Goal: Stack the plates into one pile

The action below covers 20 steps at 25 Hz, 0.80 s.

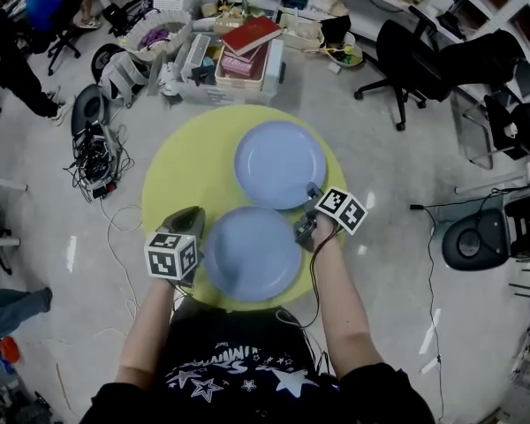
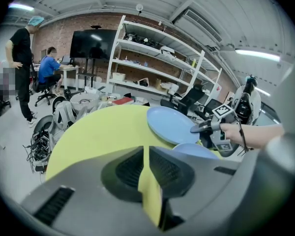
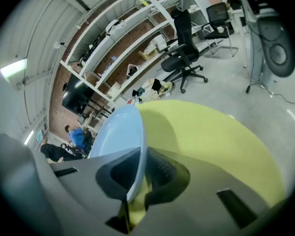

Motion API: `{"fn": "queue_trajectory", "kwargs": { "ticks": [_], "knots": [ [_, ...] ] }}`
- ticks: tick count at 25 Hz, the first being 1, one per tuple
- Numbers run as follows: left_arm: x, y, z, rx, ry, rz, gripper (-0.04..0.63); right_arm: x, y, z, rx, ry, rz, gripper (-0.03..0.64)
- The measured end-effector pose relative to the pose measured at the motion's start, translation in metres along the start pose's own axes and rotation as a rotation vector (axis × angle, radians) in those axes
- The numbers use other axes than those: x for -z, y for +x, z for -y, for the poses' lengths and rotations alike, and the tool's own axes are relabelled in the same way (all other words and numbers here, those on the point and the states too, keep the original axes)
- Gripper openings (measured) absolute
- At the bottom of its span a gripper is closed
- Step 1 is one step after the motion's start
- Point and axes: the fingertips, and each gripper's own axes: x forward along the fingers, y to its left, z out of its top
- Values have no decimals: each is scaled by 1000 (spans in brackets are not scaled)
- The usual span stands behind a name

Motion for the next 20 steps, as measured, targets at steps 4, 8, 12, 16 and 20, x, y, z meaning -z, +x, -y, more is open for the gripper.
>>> {"fn": "queue_trajectory", "kwargs": {
  "ticks": [4,8,12,16,20],
  "knots": [
    [0,-3,-2,7,-6,10,44,-3,-2,-4,-5,60,46,34],
    [-4,-8,-7,-2,-8,18,44,-8,-5,-7,-2,53,65,34],
    [-6,-12,-13,-2,-9,20,44,-14,-9,-15,-7,30,93,35],
    [-10,-14,-13,10,-2,27,44,-21,-18,-24,-28,38,126,35],
    [-12,-18,-14,33,9,29,44,-24,-31,-35,-50,58,156,35]
  ]
}}
